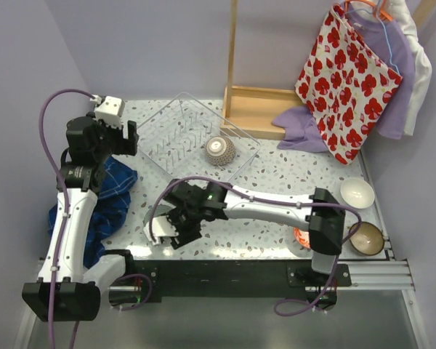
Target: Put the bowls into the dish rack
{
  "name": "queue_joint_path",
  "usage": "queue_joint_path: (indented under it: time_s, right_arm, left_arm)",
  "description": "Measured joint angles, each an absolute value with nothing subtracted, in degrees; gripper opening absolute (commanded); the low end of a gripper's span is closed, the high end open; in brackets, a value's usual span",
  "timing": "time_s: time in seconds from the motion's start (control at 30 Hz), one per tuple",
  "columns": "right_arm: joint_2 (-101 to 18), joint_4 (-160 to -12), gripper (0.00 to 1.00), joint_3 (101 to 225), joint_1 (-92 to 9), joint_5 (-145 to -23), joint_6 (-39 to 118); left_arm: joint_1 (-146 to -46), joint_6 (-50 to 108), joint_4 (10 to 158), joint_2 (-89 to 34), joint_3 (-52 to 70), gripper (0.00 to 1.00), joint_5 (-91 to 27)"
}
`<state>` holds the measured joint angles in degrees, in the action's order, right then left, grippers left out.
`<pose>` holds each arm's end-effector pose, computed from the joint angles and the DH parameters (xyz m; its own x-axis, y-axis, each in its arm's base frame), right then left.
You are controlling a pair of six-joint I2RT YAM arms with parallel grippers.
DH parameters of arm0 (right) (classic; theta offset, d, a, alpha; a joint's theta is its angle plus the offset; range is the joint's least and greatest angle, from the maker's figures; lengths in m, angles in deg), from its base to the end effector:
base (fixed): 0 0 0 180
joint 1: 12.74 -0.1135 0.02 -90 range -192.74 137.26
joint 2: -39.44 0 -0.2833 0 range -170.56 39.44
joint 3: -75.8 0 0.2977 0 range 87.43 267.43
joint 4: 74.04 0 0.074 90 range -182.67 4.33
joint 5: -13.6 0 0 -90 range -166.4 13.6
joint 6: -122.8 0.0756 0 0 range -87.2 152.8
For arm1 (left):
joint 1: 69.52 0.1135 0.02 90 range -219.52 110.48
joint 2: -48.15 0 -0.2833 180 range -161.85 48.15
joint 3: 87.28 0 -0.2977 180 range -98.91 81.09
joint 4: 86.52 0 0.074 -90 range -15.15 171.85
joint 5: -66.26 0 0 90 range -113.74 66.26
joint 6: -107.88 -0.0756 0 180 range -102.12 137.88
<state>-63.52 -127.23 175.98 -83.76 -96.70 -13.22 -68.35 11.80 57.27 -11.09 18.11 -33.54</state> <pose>0.1255 0.4454 0.2551 0.4965 -0.6316 -0.5955 -0.8537 -0.4796 -0.2030 0.3011 -0.0067 0.3830 -0.3390 0.0975 -0.9357 0.1758 0.9837 0.0388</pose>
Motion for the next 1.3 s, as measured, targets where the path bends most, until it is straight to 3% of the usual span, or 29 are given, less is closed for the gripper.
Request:
queue_joint_path:
  time_s: [0.27,0.67,0.97,1.17,1.3]
  right_arm:
    - [-74.47,-124.50,0.55,181.32,-88.00,-91.87,-13.31]
    - [-80.56,-122.27,0.36,184.40,-88.94,-85.92,-11.84]
    - [-80.72,-120.76,0.00,183.39,-90.12,-81.57,-11.10]
    - [-78.25,-124.28,0.00,183.46,-90.65,-81.03,-10.86]
    - [-77.48,-133.22,0.00,190.17,-90.71,-83.43,-8.92]
  left_arm:
    - [-66.54,12.32,56.40,-8.82,18.11,0.82,-33.30]
    - [-66.54,12.30,55.96,-7.60,18.11,0.81,-33.33]
    - [-66.54,12.32,55.81,-6.94,18.11,0.80,-33.83]
    - [-66.54,12.30,55.61,-5.56,18.11,0.80,-33.98]
    - [-66.54,12.28,55.64,-4.64,18.11,0.78,-33.89]
